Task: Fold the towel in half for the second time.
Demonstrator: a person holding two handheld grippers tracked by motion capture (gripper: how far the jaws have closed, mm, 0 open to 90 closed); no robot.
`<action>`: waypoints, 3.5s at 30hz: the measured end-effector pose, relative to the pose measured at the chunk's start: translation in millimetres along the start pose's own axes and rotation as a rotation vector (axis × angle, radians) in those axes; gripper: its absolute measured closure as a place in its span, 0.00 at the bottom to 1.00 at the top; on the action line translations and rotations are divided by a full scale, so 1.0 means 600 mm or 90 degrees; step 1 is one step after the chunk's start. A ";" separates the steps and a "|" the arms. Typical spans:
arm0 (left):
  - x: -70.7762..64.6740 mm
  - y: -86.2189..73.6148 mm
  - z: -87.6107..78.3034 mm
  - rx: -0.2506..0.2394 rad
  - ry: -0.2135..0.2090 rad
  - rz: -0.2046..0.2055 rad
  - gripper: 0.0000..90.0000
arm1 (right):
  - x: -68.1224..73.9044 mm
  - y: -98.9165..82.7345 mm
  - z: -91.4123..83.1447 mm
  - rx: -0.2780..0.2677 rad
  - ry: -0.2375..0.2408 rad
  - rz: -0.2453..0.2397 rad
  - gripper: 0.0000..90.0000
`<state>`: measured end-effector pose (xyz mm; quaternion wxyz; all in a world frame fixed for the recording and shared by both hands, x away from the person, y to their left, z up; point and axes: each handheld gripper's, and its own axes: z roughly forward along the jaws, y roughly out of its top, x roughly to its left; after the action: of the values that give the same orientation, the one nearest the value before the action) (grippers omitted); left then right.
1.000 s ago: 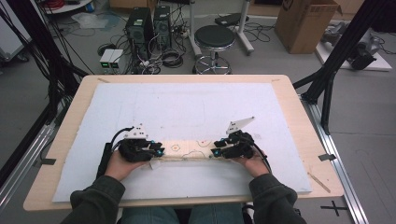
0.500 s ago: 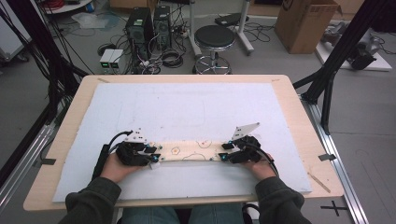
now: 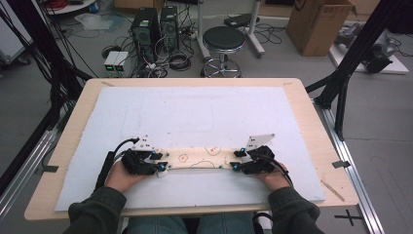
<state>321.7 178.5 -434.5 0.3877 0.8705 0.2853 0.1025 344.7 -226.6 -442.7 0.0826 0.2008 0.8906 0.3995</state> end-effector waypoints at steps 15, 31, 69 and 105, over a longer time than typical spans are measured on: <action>0.036 0.005 -0.034 -0.105 0.018 -0.081 0.53 | -0.036 0.030 -0.035 -0.053 -0.006 0.085 0.49; 0.066 -0.003 0.002 -0.027 0.023 -0.149 0.64 | -0.066 0.016 0.001 0.035 0.003 0.168 0.62; 0.140 0.050 0.052 -0.095 0.115 -0.207 0.90 | -0.148 0.055 0.032 0.003 -0.090 0.193 0.89; 0.120 0.049 -0.013 -0.149 0.068 -0.169 0.53 | -0.134 0.059 -0.007 -0.074 -0.087 0.232 0.40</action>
<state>389.8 208.8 -410.9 0.4806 0.7675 0.4042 0.1287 426.7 -242.0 -414.6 0.0809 0.3803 0.8072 0.4442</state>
